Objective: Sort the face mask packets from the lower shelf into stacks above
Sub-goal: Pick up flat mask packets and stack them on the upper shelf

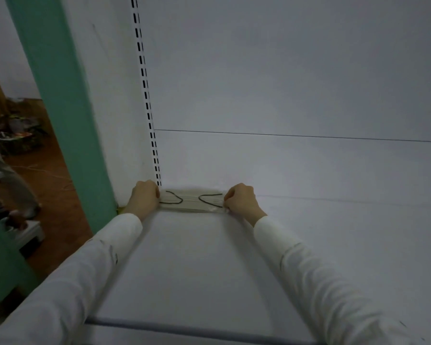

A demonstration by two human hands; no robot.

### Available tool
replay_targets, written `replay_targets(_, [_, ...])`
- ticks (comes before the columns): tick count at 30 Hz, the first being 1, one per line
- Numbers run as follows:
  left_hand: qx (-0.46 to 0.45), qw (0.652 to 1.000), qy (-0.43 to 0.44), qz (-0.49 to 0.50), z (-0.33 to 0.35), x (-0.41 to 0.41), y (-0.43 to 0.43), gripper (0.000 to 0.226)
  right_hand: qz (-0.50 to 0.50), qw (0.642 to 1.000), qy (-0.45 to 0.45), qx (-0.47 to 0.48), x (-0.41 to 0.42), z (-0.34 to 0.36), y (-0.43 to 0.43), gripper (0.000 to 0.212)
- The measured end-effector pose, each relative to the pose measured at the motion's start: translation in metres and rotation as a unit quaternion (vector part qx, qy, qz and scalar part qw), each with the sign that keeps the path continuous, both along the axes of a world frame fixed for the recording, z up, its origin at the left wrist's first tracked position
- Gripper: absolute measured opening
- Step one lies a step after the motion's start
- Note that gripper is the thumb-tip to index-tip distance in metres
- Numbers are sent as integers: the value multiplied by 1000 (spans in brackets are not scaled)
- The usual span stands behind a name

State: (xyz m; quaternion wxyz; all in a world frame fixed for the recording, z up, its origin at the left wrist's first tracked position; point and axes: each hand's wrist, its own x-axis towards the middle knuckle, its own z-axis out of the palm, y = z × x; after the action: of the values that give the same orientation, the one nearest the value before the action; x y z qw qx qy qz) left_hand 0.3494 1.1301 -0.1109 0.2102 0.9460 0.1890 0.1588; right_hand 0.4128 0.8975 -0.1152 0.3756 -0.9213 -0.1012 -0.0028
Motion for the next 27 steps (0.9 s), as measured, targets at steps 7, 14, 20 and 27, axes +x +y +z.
replay_targets(7, [61, 998, -3, -14, 2, -13, -5, 31, 20, 996, -62, -64, -11, 13, -10, 25])
replay_targets(14, [46, 994, -80, -65, 31, -41, -75, 24, 78, 982, -140, -103, -36, 37, -69, 27])
replay_targets(20, [33, 989, -107, -93, 37, -86, -200, 17, 126, 967, -180, -133, -79, 47, -177, 32])
replay_targets(27, [-43, 981, -133, -136, 17, -153, -357, 11, 145, 965, -196, -95, -153, 33, -314, 32])
